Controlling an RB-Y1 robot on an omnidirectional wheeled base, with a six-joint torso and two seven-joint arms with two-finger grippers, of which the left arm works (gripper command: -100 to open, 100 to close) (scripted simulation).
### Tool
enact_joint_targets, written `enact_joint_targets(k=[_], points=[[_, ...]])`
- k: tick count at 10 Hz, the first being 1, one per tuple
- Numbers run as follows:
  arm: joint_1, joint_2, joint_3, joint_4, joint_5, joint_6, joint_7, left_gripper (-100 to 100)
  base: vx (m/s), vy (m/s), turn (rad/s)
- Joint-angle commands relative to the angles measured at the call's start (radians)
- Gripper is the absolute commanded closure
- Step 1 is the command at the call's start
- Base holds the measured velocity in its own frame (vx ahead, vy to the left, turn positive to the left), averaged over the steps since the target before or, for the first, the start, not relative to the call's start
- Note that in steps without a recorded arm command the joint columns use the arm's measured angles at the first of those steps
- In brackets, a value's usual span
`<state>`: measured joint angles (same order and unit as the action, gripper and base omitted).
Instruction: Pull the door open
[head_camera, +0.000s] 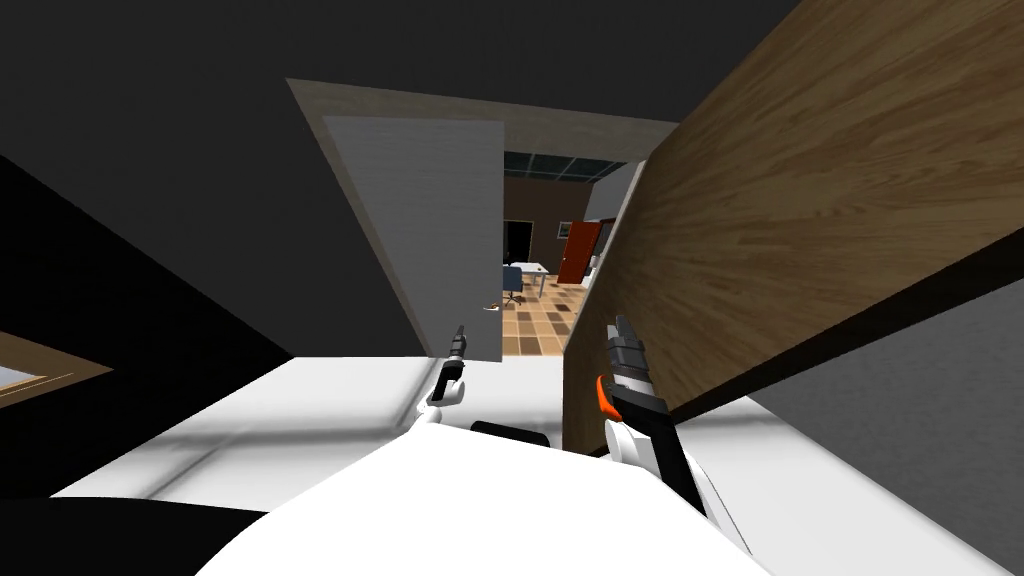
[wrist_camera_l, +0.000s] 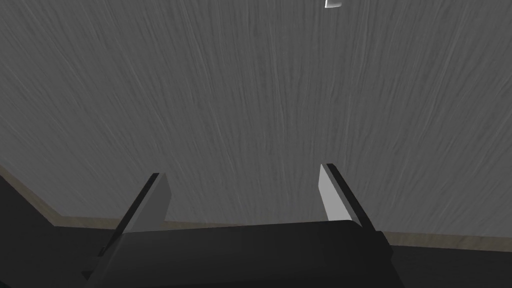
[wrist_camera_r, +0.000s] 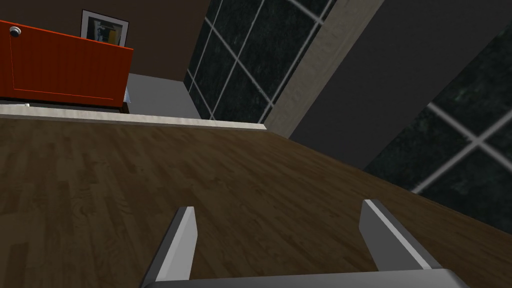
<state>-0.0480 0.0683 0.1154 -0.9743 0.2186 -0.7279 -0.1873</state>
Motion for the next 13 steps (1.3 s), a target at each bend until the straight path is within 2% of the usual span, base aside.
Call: enact_joint_targets(k=[1,9,10,13], points=[[-0.014,-0.006,0.003,0.035,0.006,-0.007,-0.004,-100,0.089,0.026,-0.05],[-0.097,-0.031,0.016,0.233,0.032,-0.061,-0.016,-100,0.097,0.015,-0.048],[-0.097,-0.031,0.016,0.233,0.032,-0.061,-0.016,-100,0.075,0.013,-0.018],[-0.122,-0.041,0.02,0.293,0.04,-0.078,-0.02,-100,0.076,0.006,-0.05]])
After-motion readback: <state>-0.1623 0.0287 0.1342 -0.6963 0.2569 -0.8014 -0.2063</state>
